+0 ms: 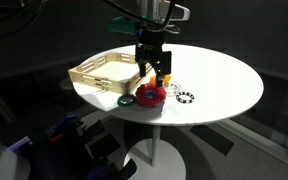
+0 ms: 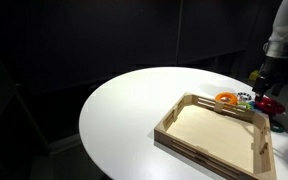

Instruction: Pick up the red ring and put it in the wooden tray

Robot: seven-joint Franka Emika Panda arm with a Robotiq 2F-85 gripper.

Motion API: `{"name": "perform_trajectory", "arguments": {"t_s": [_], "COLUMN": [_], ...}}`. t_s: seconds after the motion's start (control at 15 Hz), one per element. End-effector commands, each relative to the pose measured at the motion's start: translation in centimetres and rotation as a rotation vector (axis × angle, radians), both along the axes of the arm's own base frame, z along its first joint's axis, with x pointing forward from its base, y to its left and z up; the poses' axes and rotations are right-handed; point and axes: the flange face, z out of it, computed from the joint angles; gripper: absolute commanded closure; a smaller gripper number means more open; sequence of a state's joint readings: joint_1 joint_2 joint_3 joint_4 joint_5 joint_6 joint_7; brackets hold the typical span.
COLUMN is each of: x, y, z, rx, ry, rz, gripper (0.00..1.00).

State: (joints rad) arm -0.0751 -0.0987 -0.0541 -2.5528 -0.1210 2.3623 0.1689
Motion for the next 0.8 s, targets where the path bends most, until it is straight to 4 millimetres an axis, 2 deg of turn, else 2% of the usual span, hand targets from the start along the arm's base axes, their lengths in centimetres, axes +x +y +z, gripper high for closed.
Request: {"name": "perform_trajectory", "arguments": {"t_s": [0.0, 0.4, 0.53, 0.6, 0.73], "x": [0.4, 0.4, 0.4, 0.4, 0.5], "y": [0.5, 0.9, 1.0, 1.0, 0.9], "z": [-0.9, -2.2, -2.5, -2.6, -2.8], "rx": [0.012, 0.017, 0.015, 0.014, 0.011], "ry": [-0.002, 0.018, 0.021, 0.021, 0.018], "rz": [-0.016, -0.017, -0.014, -0.014, -0.014], "gripper": [0.00, 0.00, 0.16, 0.34, 0.51]}}
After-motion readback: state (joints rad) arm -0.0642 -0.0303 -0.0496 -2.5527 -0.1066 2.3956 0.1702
